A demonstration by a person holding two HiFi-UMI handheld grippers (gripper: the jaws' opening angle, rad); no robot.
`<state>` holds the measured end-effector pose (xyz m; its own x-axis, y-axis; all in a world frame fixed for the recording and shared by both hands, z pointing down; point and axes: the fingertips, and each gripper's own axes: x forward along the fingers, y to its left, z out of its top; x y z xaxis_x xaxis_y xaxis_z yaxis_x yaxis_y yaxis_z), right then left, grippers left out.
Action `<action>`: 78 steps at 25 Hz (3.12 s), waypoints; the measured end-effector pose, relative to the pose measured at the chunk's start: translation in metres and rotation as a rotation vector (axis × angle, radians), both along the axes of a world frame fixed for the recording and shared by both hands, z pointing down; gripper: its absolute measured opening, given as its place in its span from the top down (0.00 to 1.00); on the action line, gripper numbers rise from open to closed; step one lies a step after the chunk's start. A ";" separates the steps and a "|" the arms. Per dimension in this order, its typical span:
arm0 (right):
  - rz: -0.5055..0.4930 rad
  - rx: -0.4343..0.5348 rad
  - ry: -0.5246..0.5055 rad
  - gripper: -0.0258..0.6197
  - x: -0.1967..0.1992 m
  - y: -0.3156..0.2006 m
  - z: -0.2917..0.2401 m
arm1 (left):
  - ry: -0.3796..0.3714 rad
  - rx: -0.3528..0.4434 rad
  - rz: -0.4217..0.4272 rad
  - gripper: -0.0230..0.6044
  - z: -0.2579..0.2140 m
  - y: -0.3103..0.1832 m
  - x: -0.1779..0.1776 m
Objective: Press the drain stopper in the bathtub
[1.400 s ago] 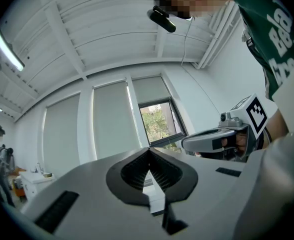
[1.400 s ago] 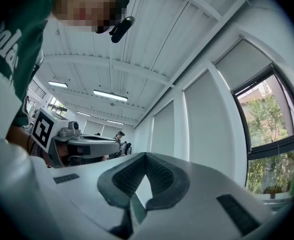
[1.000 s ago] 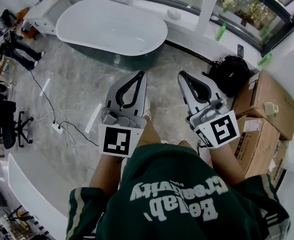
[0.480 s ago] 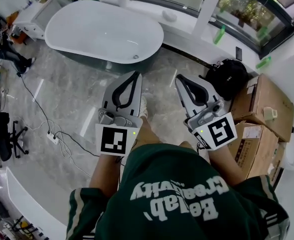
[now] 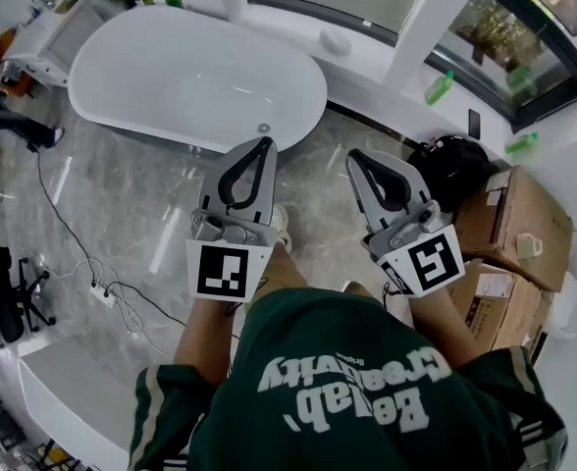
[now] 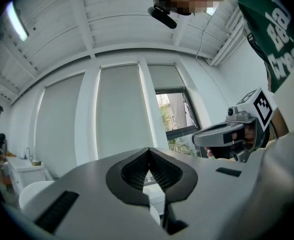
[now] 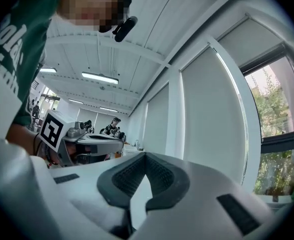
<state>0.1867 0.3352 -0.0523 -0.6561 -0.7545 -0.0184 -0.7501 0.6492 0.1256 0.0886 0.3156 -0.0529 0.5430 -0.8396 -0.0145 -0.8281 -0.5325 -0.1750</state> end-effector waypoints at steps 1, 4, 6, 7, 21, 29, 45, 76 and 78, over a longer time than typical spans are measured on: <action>0.003 -0.006 0.001 0.95 -0.003 -0.013 0.001 | 0.002 -0.004 -0.002 0.95 0.000 -0.013 -0.004; 0.009 -0.030 0.001 0.95 -0.011 -0.049 0.003 | 0.010 -0.023 -0.008 0.95 0.001 -0.050 -0.016; 0.011 -0.049 -0.001 0.95 -0.019 -0.071 0.004 | 0.003 -0.043 -0.012 0.95 0.003 -0.072 -0.025; 0.011 -0.057 -0.003 0.95 -0.024 -0.082 0.005 | 0.000 -0.050 -0.013 0.95 0.004 -0.082 -0.029; 0.064 -0.071 -0.007 0.95 -0.063 -0.236 0.002 | -0.030 -0.110 0.046 0.95 0.016 -0.237 -0.063; 0.124 -0.116 0.000 0.95 -0.064 -0.273 0.019 | -0.058 -0.142 0.090 0.95 0.032 -0.280 -0.065; 0.077 -0.116 0.014 0.95 -0.082 -0.293 0.017 | -0.009 -0.124 0.019 0.95 0.024 -0.295 -0.086; -0.277 -0.165 -0.048 0.95 -0.076 -0.417 0.066 | -0.092 -0.177 -0.229 0.95 0.053 -0.376 -0.061; -0.292 -0.170 -0.045 0.95 -0.078 -0.423 0.075 | -0.097 -0.189 -0.244 0.95 0.060 -0.381 -0.063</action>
